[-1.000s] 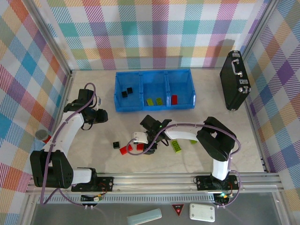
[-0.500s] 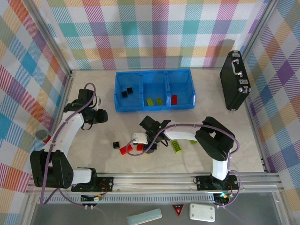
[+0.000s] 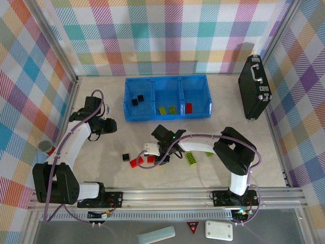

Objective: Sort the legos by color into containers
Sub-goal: Pick up the lego from the bottom-center of the table, then place the lego in the container.

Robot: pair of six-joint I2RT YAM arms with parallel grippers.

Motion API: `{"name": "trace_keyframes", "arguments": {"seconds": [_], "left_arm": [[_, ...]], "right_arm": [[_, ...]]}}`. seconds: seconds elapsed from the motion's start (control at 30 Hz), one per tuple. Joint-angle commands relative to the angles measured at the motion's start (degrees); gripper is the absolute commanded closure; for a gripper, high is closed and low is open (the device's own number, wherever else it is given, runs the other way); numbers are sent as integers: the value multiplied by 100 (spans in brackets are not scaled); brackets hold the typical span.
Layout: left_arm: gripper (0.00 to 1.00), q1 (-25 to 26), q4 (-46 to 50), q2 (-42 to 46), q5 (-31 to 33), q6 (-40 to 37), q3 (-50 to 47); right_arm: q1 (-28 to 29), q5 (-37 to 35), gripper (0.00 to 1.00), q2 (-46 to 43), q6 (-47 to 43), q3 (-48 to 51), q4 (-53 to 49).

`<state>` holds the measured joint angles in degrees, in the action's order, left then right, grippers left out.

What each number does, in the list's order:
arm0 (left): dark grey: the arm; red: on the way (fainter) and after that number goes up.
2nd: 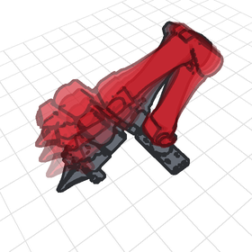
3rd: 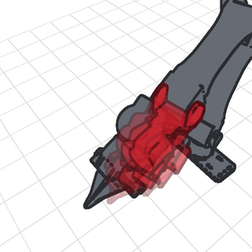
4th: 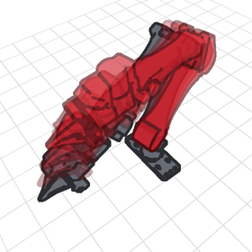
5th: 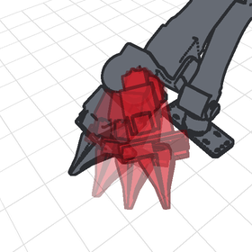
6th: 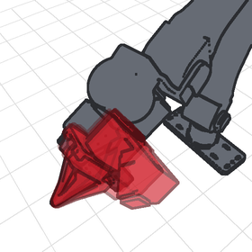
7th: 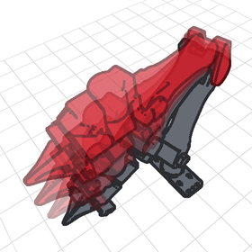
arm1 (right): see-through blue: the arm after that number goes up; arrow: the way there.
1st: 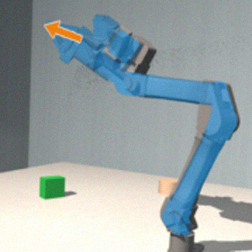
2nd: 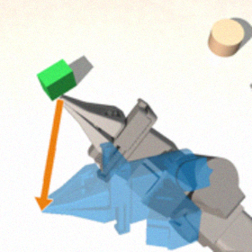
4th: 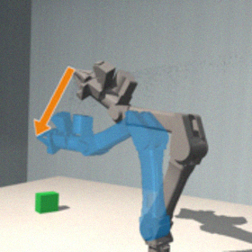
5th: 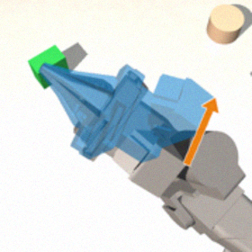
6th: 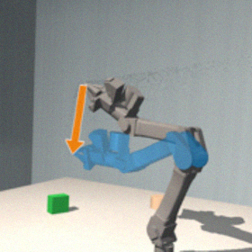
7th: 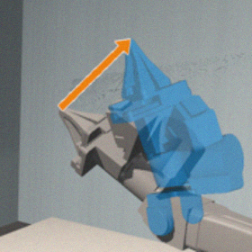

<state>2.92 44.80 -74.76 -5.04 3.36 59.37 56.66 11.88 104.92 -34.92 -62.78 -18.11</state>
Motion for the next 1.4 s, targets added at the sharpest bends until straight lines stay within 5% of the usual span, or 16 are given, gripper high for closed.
{"name": "trace_keyframes", "arguments": {"seconds": [0.0, 0.47, 0.87, 1.37], "left_arm": [[57, -7, -32, 96, -83, -66, -57], [57, -8, -43, 129, -94, -72, -58], [57, -11, -84, 108, -287, -49, -57], [54, -19, -6, 45, -291, -120, -39]], "right_arm": [[38, 228, 70, -325, 184, -128, -48], [-271, -12, 69, -680, 2047, -25, -83], [-545, -1144, 72, -1411, 4029, 471, -140], [-1870, -1717, 72, -1877, 4832, 135, -1354]]}}
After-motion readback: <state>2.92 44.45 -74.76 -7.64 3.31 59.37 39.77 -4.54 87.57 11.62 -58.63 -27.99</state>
